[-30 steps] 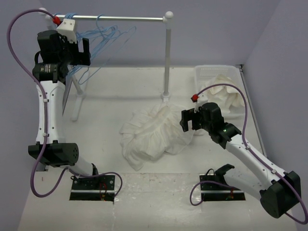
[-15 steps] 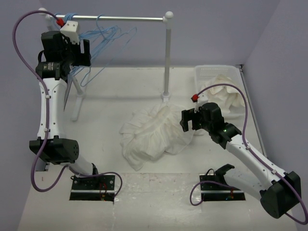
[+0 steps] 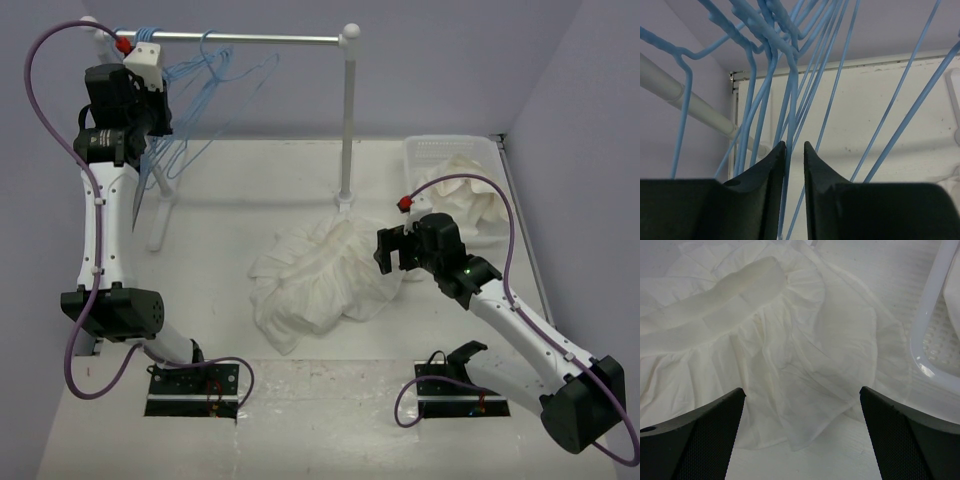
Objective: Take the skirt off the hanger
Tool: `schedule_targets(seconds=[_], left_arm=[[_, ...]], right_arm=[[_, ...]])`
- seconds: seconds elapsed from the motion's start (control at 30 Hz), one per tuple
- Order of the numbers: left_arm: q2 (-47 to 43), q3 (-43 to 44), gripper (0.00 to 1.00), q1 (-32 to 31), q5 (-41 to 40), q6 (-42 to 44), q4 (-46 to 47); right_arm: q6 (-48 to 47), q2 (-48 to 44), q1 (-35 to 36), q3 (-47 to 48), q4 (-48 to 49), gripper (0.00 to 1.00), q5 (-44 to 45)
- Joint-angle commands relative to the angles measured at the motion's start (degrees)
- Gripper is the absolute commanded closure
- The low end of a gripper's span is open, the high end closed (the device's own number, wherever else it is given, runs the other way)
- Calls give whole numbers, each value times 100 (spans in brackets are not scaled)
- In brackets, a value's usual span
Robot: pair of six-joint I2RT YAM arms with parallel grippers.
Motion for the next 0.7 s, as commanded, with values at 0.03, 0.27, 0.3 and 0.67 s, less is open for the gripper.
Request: schedule_targets(seconds=[0.03,0.27,0.3,0.67], left_arm=[[-181,59,84,19,-142,24,144],[-269,165,95,19,-204,33,118],[-278,200,97,19,-213,24,126],[-375,490,100,19,-20,77,232]], right_arm=[[39,0,1,201,26,1,17],[13,53,1,227,9,1,-10],[21,62,1,236,9,1,-18],[13,79,-8,245,0,1,-27]])
